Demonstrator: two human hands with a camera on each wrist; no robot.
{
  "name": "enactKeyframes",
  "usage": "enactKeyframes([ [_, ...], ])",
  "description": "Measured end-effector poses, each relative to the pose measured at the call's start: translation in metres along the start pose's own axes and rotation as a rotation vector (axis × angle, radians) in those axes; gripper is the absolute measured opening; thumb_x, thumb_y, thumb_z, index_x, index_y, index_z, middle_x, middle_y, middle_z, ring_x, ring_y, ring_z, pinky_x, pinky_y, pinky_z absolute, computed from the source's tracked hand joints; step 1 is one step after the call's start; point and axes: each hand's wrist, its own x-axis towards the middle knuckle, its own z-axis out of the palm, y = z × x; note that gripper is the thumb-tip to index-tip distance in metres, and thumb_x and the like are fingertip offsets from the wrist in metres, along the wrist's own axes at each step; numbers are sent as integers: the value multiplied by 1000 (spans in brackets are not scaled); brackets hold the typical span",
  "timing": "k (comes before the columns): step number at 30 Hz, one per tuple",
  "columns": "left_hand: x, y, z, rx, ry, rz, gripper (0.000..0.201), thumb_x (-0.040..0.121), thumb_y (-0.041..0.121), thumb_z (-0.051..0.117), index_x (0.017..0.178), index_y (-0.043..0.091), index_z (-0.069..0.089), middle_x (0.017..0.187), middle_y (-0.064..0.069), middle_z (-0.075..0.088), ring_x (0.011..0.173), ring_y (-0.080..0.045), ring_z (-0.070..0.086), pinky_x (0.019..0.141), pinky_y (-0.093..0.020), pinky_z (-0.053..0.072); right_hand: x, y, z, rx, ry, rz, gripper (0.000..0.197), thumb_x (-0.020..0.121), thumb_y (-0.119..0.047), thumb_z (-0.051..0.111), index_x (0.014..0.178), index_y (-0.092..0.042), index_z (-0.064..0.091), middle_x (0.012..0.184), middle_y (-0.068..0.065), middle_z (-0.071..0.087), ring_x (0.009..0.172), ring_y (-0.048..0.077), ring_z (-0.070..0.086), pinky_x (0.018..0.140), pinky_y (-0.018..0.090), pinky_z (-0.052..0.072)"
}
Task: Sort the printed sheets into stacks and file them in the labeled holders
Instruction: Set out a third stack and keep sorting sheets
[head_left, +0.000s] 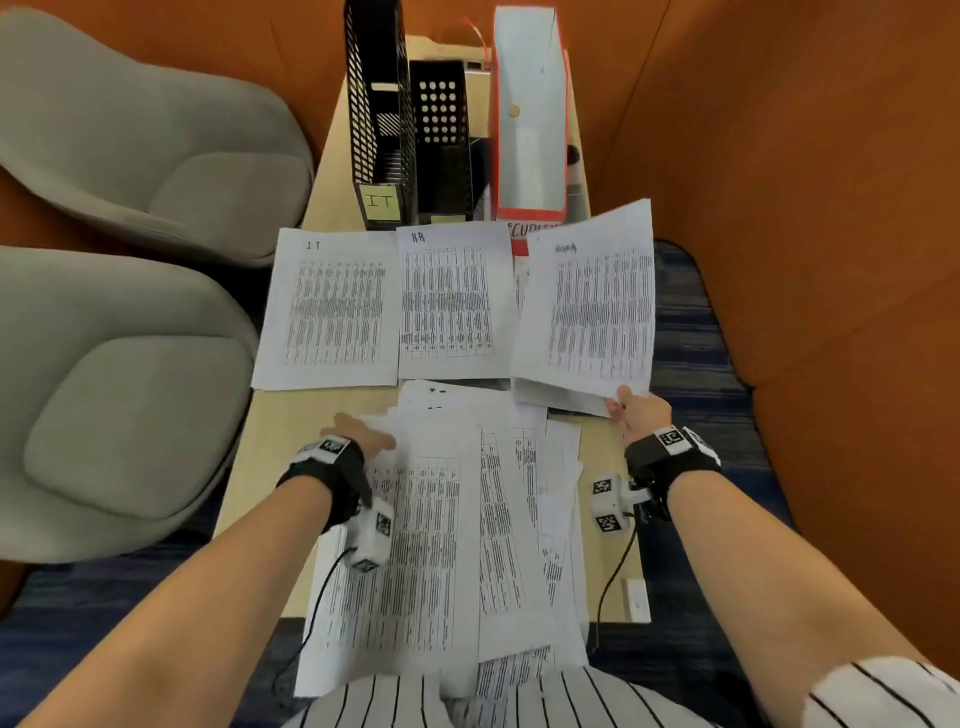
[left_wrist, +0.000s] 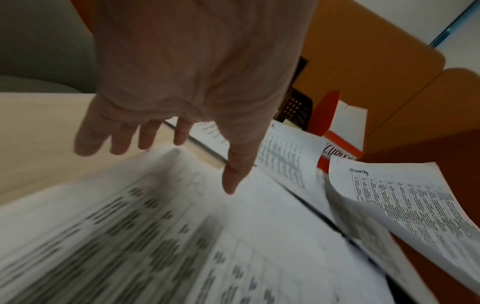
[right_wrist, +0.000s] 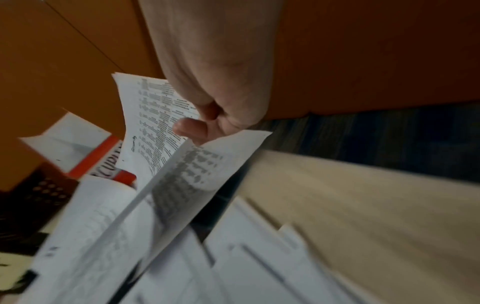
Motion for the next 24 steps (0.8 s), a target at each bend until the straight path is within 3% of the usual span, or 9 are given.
enactKeyframes([
  [2,-2,-15,5,104,-12,-20,107,79,41,70,148,-1,0,153,-22,23,138,-37,32,112,-43,33,16,7,-1,3,-35,71,22,103,-32,35,110,-12,43,85,6,49,97,28,58,78,33,42],
  [4,3,-23,13,122,-44,-24,106,81,34,70,147,-4,-4,152,-23,24,137,-37,34,111,-43,34,14,-2,-2,100,-110,145,7,100,-19,43,105,-14,42,88,4,50,94,24,58,80,30,48],
  [7,5,-30,20,112,-21,-47,99,78,22,75,146,-5,8,144,-23,37,128,-37,45,103,-42,43,24,-8,-6,57,-169,122,29,102,-21,42,117,-2,57,110,11,59,110,27,61,96,32,50],
  [9,2,-34,22,75,29,-53,90,78,15,74,142,-4,15,139,-22,42,126,-36,47,101,-41,45,25,-14,-10,-128,-178,98,35,101,-34,43,96,-6,63,99,8,61,98,25,62,85,28,47],
  [11,1,-36,21,31,71,-25,78,80,10,71,139,-5,22,135,-23,46,123,-38,48,97,-41,46,23,-16,-7,-117,-174,99,34,98,-37,49,80,-9,55,91,4,58,83,21,56,74,24,42],
  [15,0,-40,13,-30,53,115,37,84,9,60,118,-3,52,118,-21,59,107,-37,58,84,-37,52,27,-15,-1,31,-159,204,23,90,-34,60,82,-15,50,83,3,53,81,22,56,73,22,41],
  [19,-5,-42,10,-188,3,259,32,87,11,54,117,2,53,117,-15,59,95,-27,54,78,-32,44,31,-14,-4,-101,-230,103,19,88,-28,61,79,-11,60,91,7,57,80,22,58,76,25,47],
  [22,-8,-46,9,-252,74,341,19,86,9,51,105,7,54,103,-13,57,88,-22,49,70,-29,37,32,-10,-4,-135,-223,77,26,91,-17,55,113,-4,60,110,14,59,103,28,62,84,33,54],
  [24,-8,-53,10,-314,141,346,12,85,8,52,97,6,55,95,-12,59,83,-23,51,62,-29,36,28,-6,-9,-382,-259,49,17,85,-21,64,93,-6,60,91,9,59,90,27,61,74,30,50],
])
